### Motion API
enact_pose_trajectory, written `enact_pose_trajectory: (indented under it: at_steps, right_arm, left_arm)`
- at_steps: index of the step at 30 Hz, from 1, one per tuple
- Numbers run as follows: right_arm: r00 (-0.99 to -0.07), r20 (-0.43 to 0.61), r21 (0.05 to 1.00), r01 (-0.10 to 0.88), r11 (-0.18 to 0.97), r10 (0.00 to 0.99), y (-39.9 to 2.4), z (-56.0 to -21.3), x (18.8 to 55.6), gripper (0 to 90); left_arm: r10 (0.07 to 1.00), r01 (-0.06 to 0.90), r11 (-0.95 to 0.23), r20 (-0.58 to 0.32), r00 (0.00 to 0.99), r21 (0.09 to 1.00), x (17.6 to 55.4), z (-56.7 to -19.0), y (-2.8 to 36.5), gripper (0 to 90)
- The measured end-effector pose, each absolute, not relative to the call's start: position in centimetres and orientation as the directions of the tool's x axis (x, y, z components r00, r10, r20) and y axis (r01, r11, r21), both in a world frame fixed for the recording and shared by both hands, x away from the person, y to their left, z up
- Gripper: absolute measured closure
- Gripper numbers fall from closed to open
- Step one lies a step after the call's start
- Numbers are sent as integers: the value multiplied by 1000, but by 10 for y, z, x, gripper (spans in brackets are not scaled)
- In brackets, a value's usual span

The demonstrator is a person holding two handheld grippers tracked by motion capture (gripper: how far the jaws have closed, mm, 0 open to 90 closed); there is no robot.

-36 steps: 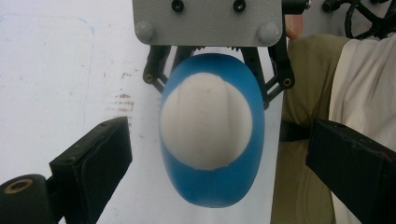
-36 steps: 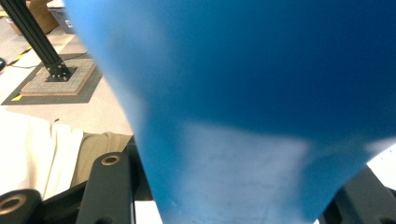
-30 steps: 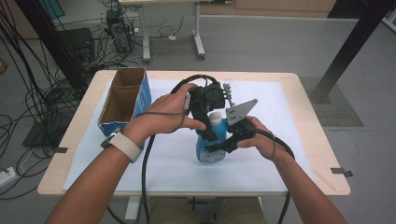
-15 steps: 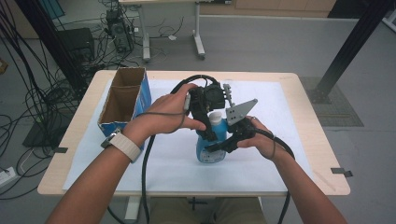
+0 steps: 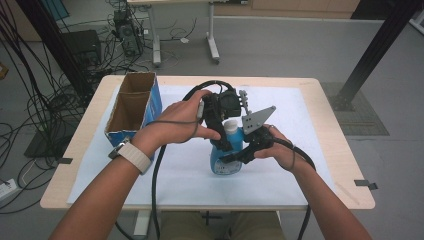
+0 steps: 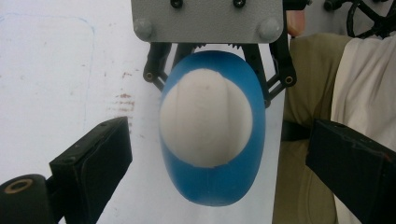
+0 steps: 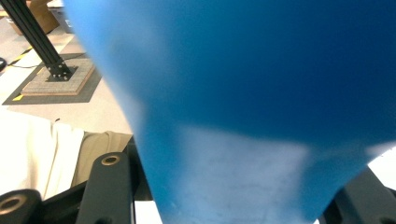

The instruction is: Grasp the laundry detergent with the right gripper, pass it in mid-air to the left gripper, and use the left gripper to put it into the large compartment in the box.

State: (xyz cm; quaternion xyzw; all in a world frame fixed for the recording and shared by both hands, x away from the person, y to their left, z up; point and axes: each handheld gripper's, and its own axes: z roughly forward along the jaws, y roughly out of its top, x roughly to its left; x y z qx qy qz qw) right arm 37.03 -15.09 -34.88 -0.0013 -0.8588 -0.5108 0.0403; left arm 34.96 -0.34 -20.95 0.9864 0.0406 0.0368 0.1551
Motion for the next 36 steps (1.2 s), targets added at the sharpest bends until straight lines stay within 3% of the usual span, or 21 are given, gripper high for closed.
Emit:
enact_pose_trajectory:
  at_steps: [36]
  right_arm:
    - [-997, 48, 871, 14, 491, -56, -147, -331, 366, 432]
  left_arm:
    - [79, 58, -957, 62, 995, 285, 350, -215, -9, 95]
